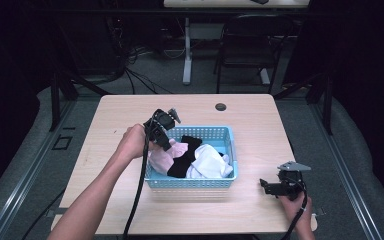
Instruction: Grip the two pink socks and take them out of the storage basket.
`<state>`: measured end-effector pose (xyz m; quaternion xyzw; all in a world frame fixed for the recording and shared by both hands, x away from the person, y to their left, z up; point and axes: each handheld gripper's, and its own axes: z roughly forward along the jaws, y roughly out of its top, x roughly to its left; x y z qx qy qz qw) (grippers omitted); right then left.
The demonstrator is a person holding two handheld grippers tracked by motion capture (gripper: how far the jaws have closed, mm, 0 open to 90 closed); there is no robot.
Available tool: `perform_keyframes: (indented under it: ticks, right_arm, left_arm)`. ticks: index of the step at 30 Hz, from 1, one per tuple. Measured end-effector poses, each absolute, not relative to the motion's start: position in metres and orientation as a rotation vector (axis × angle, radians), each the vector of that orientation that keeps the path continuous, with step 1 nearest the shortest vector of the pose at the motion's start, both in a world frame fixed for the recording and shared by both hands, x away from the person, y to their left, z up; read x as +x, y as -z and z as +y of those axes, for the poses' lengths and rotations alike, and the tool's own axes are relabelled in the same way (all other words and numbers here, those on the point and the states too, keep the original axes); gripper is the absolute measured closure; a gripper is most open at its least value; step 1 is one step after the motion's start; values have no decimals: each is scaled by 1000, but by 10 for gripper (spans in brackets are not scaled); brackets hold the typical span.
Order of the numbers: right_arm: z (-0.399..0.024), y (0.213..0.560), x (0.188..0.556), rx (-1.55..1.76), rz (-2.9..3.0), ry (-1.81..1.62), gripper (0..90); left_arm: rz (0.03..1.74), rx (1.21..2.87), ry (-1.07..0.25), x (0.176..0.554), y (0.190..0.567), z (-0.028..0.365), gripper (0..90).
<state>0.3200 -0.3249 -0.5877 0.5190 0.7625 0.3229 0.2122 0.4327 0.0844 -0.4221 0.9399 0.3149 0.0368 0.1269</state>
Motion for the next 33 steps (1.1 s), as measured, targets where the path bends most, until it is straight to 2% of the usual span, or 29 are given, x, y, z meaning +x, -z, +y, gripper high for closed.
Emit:
perform_keyframes:
  ticks: [33]
  right_arm:
    - [-325, 588, 320, 1439, 2121, -895, 58]
  left_arm:
    - [852, 2698, -190, 439, 356, 70, 828]
